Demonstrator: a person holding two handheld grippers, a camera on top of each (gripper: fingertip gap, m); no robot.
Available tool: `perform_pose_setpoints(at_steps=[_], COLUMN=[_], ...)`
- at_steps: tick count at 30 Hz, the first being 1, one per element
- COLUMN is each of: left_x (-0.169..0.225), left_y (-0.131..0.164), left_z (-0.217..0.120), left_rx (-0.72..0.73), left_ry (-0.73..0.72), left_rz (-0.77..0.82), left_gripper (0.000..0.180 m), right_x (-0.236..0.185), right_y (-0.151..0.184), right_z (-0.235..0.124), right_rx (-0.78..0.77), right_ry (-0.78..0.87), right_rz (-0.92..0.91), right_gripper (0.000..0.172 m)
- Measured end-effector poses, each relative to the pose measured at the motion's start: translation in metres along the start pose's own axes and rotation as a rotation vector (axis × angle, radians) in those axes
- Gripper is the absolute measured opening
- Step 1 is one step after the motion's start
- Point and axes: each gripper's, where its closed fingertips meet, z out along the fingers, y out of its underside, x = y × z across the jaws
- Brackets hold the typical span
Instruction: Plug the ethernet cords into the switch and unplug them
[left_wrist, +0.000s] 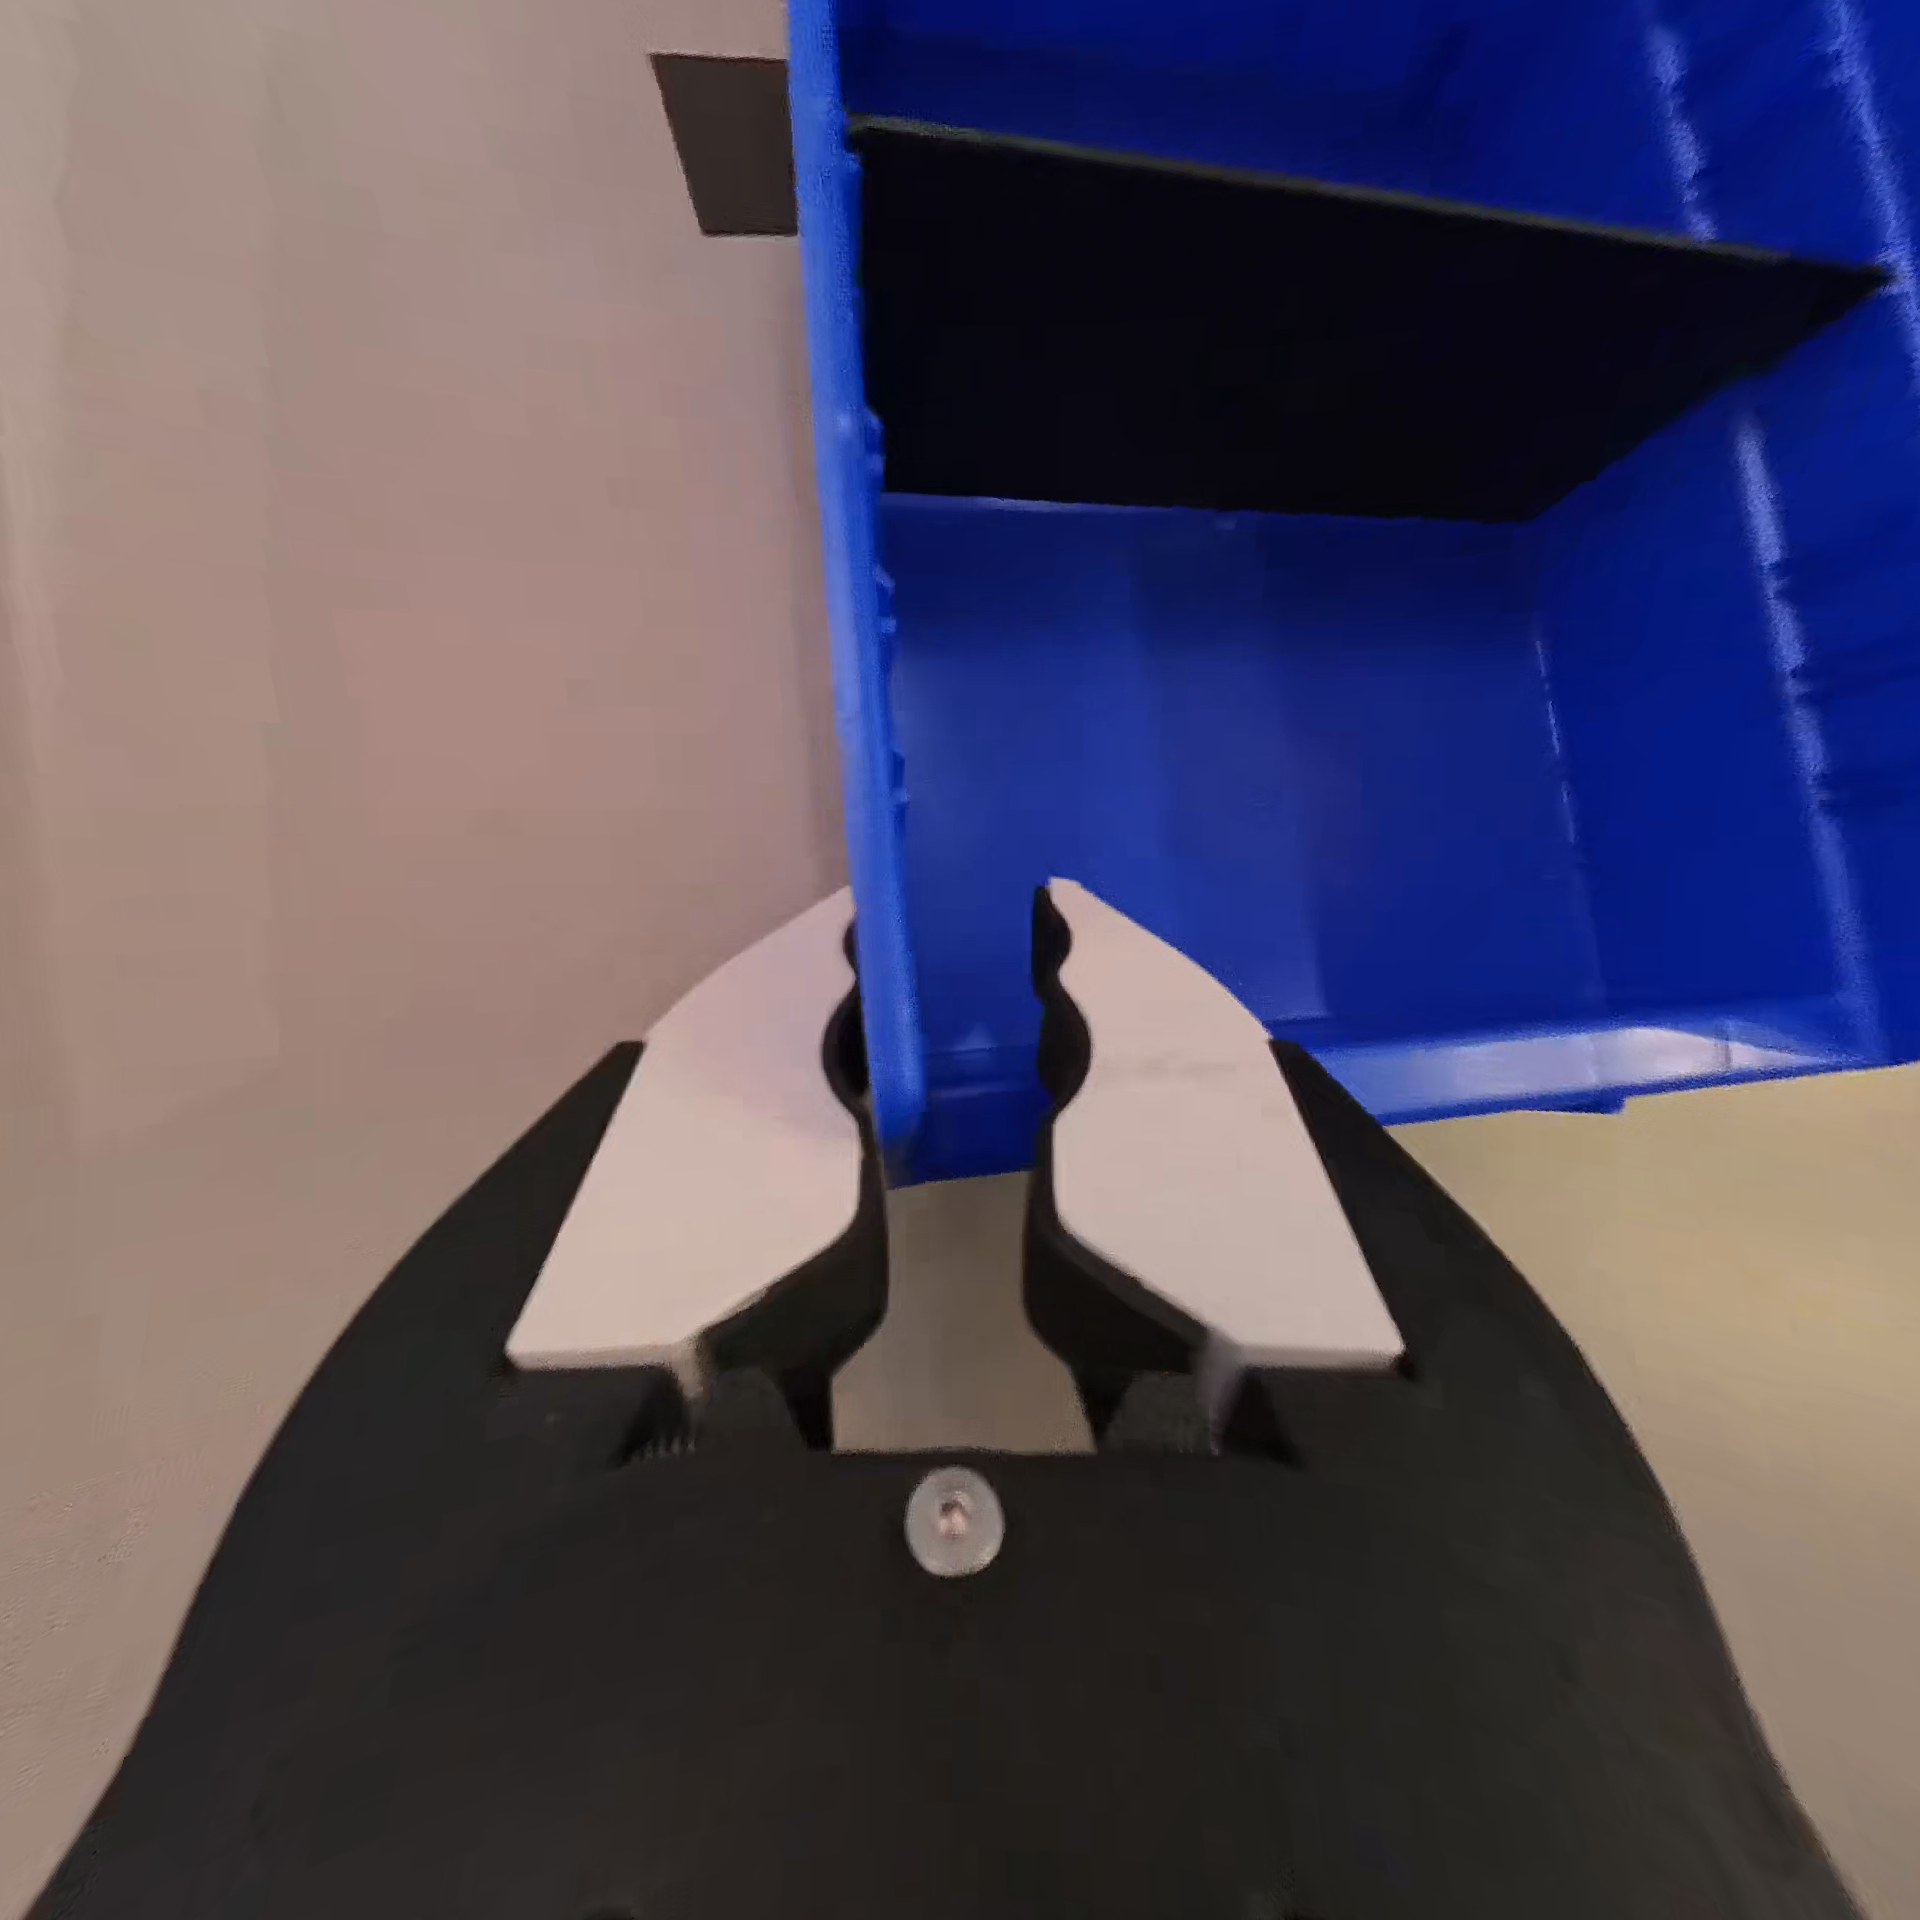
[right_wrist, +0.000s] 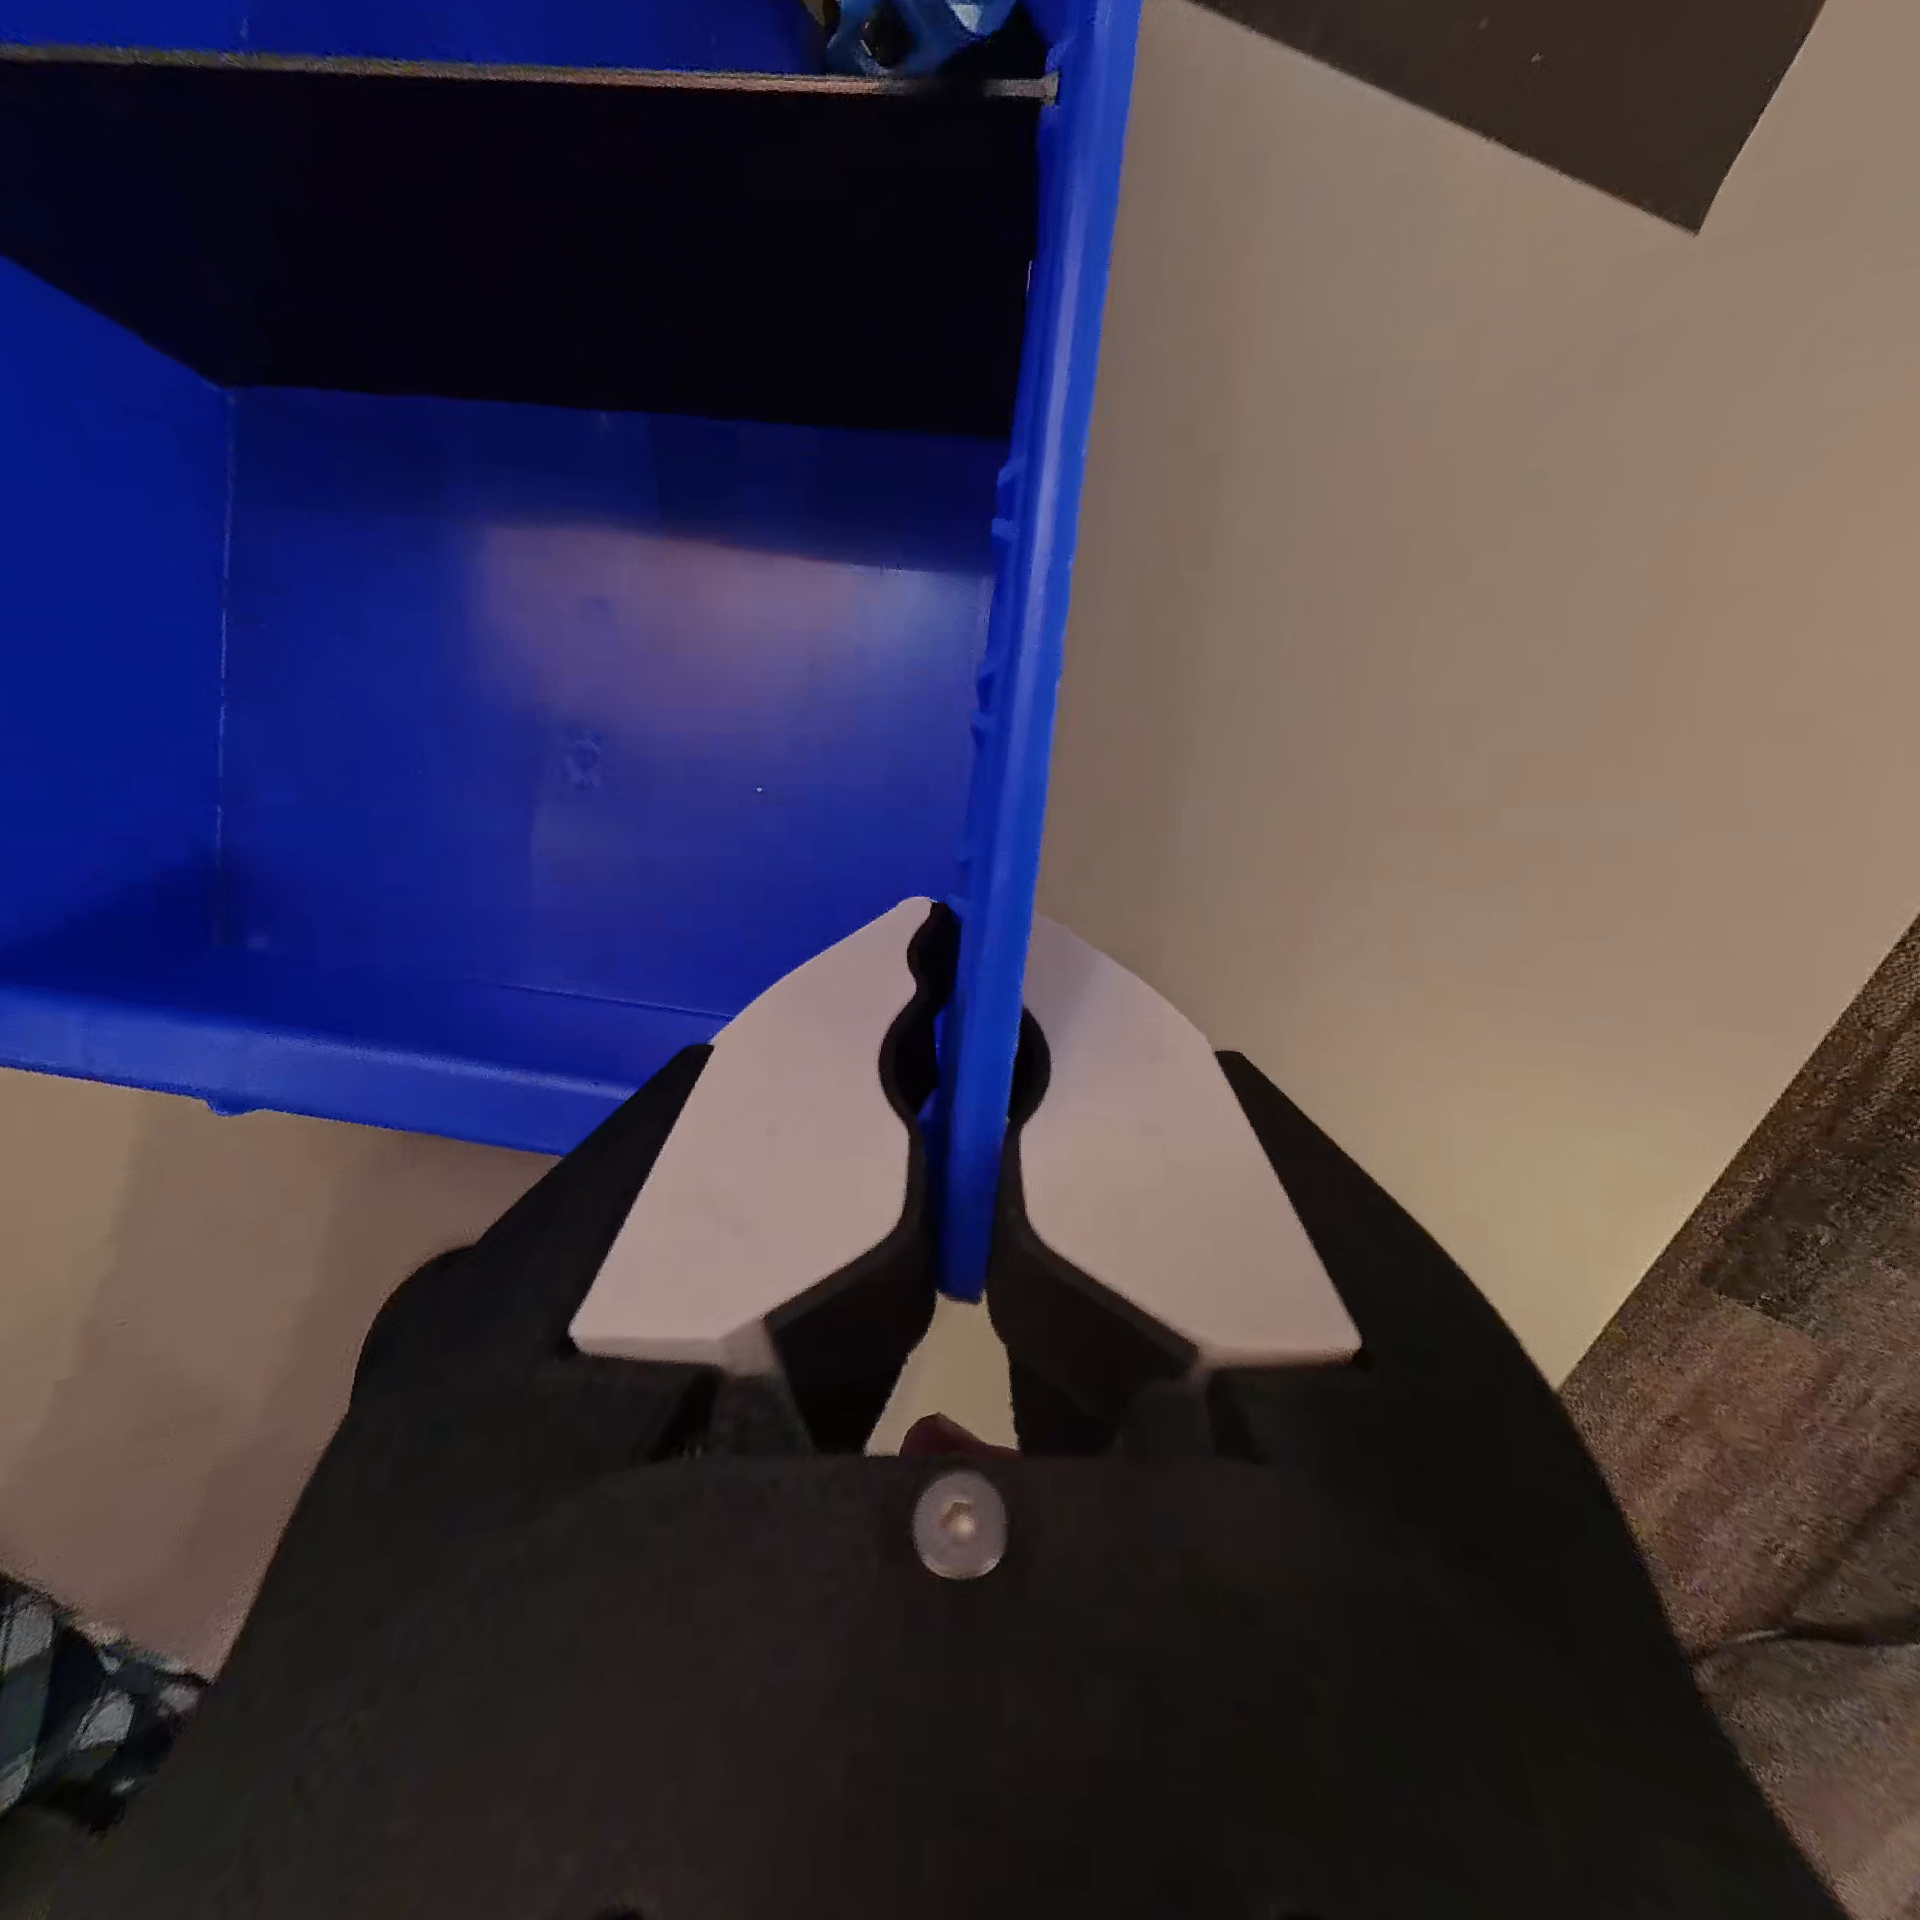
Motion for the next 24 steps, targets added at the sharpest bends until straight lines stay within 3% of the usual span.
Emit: perform_pose_setpoints(at_steps=[3,10,18,24], left_x=[-0.004,-0.001,0.006,0.020], left_y=[-0.003,0.003,0.004,0.021], left_z=[-0.001,-0.018,-0.087,-0.125], left_rx=[0.025,0.068,0.240,0.288], left_ry=[0.016,-0.011,-0.074,-0.088], left_rz=[-0.003,0.001,0.033,0.047], left_gripper=[0.005,0.003,0.006,0.006], right_x=[-0.011,-0.041,-0.092,-0.142], right_y=[0.011,0.043,0.080,0.094], right_z=[-0.008,-0.025,-0.039,-0.035], right_rx=[-0.025,-0.074,-0.115,-0.132], right_ry=[-0.017,-0.047,-0.104,-0.162], right_rz=[-0.018,-0.099,-0.239,-0.336], right_gripper=[0.006,0.005,0.006,0.005])
